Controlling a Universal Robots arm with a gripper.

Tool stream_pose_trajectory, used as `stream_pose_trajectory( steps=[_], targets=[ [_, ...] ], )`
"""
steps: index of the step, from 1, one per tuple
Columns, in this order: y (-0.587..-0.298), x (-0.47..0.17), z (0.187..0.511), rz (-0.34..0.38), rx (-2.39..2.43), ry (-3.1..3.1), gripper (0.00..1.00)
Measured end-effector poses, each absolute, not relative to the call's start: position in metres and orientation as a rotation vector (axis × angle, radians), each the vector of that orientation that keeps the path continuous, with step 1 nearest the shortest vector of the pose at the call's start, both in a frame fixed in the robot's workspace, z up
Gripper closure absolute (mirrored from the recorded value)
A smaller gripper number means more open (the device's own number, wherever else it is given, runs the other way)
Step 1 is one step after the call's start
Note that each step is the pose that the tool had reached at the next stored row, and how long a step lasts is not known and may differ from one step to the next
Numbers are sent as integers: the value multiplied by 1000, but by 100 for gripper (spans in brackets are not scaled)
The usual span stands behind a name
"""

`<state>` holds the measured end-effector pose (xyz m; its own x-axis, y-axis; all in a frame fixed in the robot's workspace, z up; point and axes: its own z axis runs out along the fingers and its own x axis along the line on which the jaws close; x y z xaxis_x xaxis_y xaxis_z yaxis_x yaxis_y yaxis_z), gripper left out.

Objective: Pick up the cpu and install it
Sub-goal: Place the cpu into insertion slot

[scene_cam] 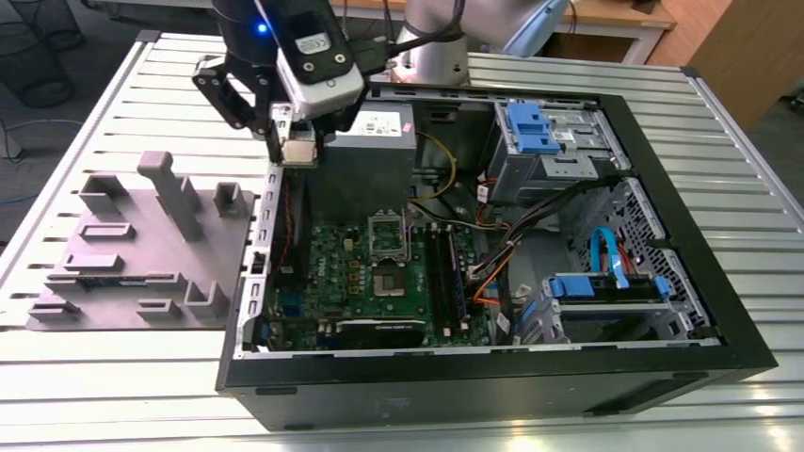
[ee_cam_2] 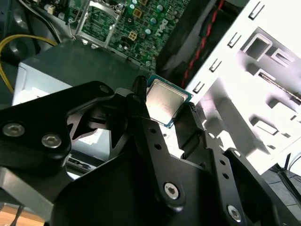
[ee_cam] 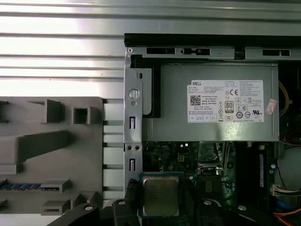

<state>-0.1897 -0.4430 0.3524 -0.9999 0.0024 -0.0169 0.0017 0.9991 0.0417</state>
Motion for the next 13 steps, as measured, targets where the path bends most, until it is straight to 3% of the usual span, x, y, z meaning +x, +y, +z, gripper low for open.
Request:
stream_pose_trajectory(
  steps=[13],
  targets=[
    [-443,-158,352,65,3,3124,52]
  ],
)
